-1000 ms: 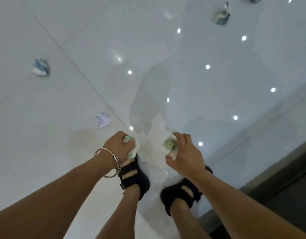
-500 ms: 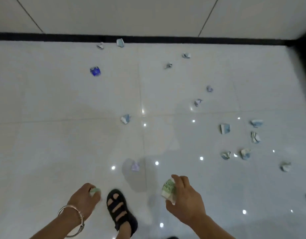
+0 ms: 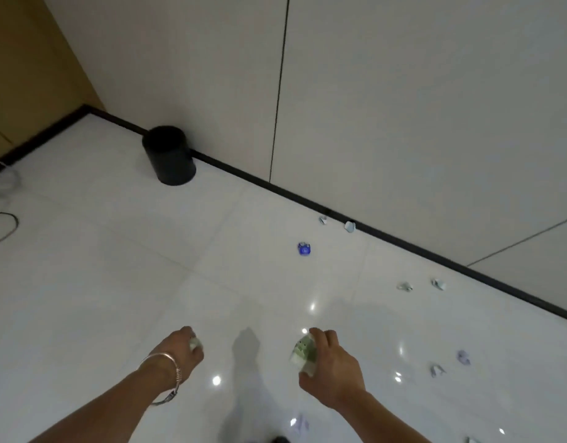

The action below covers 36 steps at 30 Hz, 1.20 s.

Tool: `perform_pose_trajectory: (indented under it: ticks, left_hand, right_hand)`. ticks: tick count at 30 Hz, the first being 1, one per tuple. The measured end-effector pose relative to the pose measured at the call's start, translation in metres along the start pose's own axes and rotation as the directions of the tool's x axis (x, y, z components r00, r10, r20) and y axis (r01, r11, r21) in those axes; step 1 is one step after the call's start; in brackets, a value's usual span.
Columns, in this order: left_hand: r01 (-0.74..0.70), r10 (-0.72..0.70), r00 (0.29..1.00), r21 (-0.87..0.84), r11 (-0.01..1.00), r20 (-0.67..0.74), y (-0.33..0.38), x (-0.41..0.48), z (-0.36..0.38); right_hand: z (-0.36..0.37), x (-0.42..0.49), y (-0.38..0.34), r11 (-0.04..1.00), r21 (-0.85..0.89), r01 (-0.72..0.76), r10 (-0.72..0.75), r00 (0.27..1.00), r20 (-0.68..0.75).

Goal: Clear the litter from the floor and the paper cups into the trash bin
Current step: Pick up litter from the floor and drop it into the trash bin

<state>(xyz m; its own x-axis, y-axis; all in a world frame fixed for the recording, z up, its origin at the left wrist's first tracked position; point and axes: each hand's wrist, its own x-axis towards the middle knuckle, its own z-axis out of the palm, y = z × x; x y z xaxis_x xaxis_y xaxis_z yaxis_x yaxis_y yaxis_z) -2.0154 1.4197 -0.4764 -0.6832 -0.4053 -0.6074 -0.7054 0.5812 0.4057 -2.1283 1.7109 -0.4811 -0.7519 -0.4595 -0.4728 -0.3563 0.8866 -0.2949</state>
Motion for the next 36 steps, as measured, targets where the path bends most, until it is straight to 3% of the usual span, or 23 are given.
perform_pose_trajectory:
  ticks: [7, 15, 22, 29, 36]
  left_hand:
    - [-0.041, 0.053, 0.988, 0.083, 0.996, -0.148, 0.050, 0.033, -0.128]
    - [-0.013, 0.018, 0.941, 0.018, 1.000, -0.337, 0.080, 0.089, -0.263]
    - [-0.021, 0.005, 0.928, -0.038, 0.999, -0.374, 0.046, 0.145, -0.356]
    - [-0.045, 0.021, 0.912, -0.048, 0.998, -0.411, -0.023, 0.207, -0.489]
    - [-0.082, 0.075, 0.929, -0.005, 0.997, -0.362, -0.043, 0.286, -0.560]
  right_hand:
    - [-0.104, 0.092, -0.103, 0.974, -0.089, 0.209, -0.216, 0.974, -0.074]
    - [-0.208, 0.201, -0.200, 0.916, -0.190, 0.354, -0.388, 0.903, -0.186]
    - [-0.245, 0.286, -0.315, 0.882, -0.252, 0.398, -0.447, 0.875, -0.185]
    - [-0.253, 0.363, -0.450, 0.890, -0.188, 0.415, -0.449, 0.868, -0.211]
    - [-0.261, 0.435, -0.516, 0.907, -0.141, 0.397, -0.420, 0.877, -0.235]
